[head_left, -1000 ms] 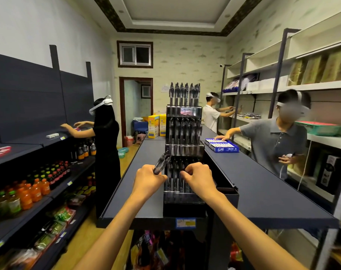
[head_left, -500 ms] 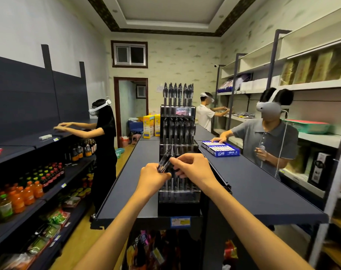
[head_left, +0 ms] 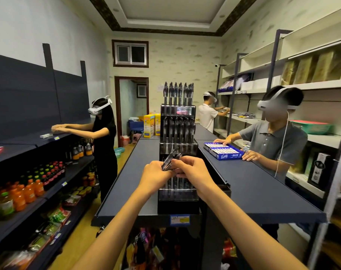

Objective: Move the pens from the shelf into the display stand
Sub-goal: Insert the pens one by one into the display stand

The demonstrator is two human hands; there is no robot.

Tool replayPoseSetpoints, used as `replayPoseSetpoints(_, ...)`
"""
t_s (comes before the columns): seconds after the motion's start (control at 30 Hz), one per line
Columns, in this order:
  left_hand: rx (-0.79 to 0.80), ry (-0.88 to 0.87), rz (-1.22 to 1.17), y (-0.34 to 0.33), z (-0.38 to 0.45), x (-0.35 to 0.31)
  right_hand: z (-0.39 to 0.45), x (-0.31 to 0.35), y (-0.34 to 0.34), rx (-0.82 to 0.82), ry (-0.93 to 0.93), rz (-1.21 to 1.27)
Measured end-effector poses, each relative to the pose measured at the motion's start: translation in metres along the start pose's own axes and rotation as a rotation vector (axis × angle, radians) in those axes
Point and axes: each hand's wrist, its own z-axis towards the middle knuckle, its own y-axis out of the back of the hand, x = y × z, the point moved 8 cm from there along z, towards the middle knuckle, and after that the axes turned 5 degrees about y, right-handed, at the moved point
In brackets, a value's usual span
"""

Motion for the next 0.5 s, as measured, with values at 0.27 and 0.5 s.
replayPoseSetpoints(0.27, -0.041, 0.091, 0.136, 0.014, 0.003, 0.034, 0.023, 0.002, 0.050, -0.264, 0.012, 0.155)
replayPoseSetpoints(0.5, -0.085, 0.105, 0.158, 0.021, 0.004, 0.036, 0.028, 0.012, 0.050, -0.244, 0.229, -0.607)
